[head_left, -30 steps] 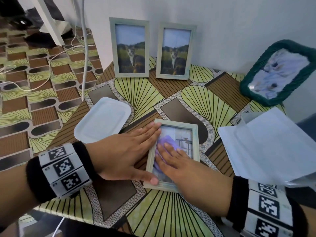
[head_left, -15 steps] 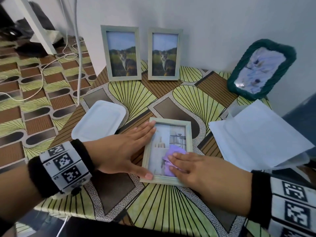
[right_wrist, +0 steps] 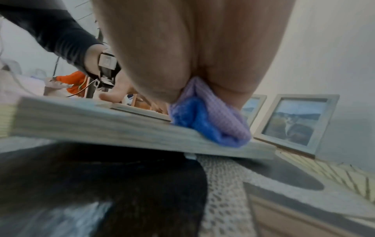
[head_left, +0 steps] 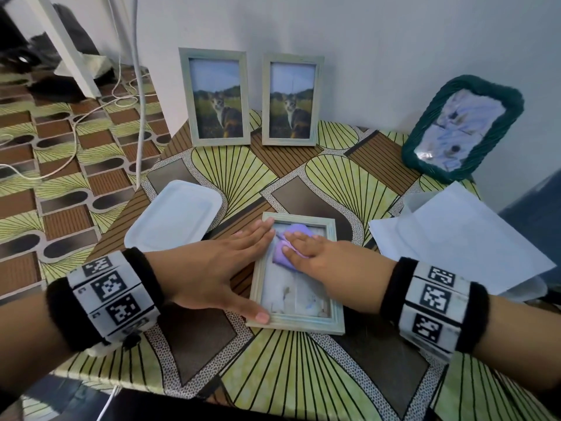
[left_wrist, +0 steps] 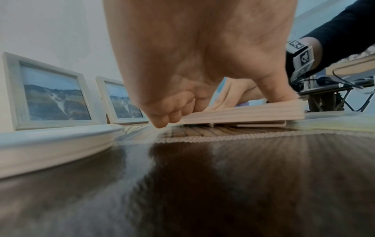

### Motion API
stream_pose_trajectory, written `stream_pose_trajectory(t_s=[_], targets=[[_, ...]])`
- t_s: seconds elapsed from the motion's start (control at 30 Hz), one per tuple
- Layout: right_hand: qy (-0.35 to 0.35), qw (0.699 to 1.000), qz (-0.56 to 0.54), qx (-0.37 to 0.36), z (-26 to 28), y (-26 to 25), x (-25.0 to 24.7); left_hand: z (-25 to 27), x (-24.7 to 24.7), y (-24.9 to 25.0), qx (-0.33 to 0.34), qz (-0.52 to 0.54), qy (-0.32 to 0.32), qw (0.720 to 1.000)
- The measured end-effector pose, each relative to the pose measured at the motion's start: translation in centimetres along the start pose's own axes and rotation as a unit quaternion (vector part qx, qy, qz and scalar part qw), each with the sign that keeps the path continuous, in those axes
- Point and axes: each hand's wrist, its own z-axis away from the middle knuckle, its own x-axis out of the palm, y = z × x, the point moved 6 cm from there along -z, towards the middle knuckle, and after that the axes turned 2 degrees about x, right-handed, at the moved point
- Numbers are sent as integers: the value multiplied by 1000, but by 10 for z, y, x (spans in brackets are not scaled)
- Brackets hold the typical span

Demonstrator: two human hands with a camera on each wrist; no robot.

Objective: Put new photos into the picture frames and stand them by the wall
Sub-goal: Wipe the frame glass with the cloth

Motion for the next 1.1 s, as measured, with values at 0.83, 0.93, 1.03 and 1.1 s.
stream_pose_trajectory(t_s=[0.83, 0.93, 1.03, 1.1], targets=[[-31, 990, 71, -118, 41, -21, 23, 1, 0, 1, 3, -37, -1, 999], [-30, 993, 64, -91, 45, -15, 23, 0, 2, 0, 6, -34, -5, 999], [-16, 996, 64, -66, 40, -8, 19, 0, 4, 0, 7, -36, -9, 999], [-11, 996, 75, -47, 32, -1, 15, 0, 5, 0, 7, -40, -10, 999]])
